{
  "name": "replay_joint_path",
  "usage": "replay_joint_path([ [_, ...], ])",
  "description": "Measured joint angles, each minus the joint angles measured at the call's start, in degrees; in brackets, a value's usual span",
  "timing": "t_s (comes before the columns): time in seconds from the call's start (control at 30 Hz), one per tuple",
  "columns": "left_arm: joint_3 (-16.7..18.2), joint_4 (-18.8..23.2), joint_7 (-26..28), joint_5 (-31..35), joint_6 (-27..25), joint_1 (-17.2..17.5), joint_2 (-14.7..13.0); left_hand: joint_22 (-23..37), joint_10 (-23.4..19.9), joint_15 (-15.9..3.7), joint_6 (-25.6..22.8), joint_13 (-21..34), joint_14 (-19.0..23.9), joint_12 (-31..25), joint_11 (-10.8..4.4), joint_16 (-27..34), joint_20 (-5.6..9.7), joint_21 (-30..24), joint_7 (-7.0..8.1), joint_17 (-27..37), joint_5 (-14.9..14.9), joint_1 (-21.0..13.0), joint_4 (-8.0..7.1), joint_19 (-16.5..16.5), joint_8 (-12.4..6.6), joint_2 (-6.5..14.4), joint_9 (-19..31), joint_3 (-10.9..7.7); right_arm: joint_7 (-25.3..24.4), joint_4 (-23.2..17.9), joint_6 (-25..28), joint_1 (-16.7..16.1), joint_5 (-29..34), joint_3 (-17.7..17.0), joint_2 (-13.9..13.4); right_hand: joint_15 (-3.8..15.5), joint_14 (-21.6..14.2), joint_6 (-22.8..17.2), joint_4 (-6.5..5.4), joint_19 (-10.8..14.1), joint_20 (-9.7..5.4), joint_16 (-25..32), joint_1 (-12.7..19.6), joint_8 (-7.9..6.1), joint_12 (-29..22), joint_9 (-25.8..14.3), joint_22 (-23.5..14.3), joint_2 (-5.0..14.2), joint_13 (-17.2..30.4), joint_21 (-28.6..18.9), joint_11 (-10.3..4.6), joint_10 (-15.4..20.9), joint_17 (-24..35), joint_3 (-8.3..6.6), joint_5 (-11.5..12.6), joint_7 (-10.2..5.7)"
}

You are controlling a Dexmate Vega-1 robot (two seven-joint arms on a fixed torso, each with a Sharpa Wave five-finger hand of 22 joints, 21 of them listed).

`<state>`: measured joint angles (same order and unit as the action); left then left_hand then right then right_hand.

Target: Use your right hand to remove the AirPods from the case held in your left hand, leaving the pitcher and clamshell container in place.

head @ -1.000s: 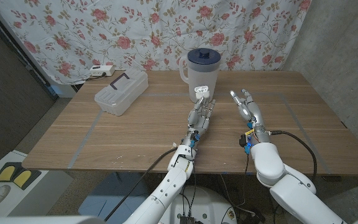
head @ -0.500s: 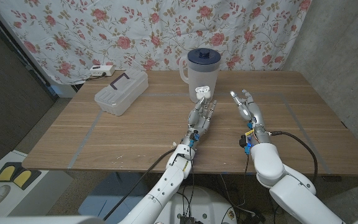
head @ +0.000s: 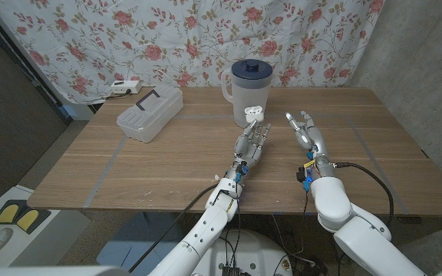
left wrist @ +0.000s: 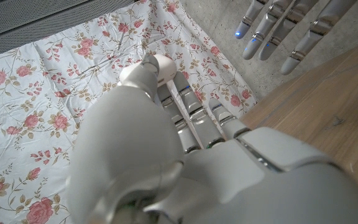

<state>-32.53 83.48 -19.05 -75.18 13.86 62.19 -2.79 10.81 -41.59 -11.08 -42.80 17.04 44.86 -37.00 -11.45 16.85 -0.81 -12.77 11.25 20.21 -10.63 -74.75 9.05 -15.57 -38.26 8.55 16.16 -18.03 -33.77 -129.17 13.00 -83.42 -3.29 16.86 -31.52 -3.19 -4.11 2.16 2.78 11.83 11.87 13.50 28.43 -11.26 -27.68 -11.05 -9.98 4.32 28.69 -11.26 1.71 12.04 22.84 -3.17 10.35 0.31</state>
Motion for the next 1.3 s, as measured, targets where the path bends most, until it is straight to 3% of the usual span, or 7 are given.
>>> replay_joint_path([
  [0.43,-0.39,-0.80,-0.99,1.01,1.16,-0.28,0.24,-0.01,0.25,-1.21,-0.22,0.00,1.84,-1.98,-0.26,-0.89,-0.69,0.00,0.21,0.01,-0.17,1.14,-0.99,0.28,0.10,-0.35,-0.01,1.63,0.21,0.10,-0.28,-0.63,-0.44,-0.52,-0.23,0.13,0.13,0.00,0.00,0.00,0.00,0.00,0.00,0.00,0.00,0.00,0.00,0.00,0.00,0.00,0.00,0.00,0.01,0.00,0.00,0.00],
  [1.3,-0.71,-1.86,-2.04,1.45,1.71,-0.71,0.87,-0.01,-0.73,-1.13,-0.42,0.00,3.79,-3.93,-0.31,0.74,-1.15,0.00,0.39,1.59,0.10,1.75,-0.52,-0.49,0.09,-0.93,-0.02,2.74,0.55,0.01,-0.64,-1.85,-1.08,-1.57,-0.82,0.31,0.30,0.00,0.47,0.00,0.00,0.00,-0.31,0.00,0.45,0.00,0.00,0.31,0.00,0.00,0.00,0.00,0.02,0.01,0.00,0.00],
])
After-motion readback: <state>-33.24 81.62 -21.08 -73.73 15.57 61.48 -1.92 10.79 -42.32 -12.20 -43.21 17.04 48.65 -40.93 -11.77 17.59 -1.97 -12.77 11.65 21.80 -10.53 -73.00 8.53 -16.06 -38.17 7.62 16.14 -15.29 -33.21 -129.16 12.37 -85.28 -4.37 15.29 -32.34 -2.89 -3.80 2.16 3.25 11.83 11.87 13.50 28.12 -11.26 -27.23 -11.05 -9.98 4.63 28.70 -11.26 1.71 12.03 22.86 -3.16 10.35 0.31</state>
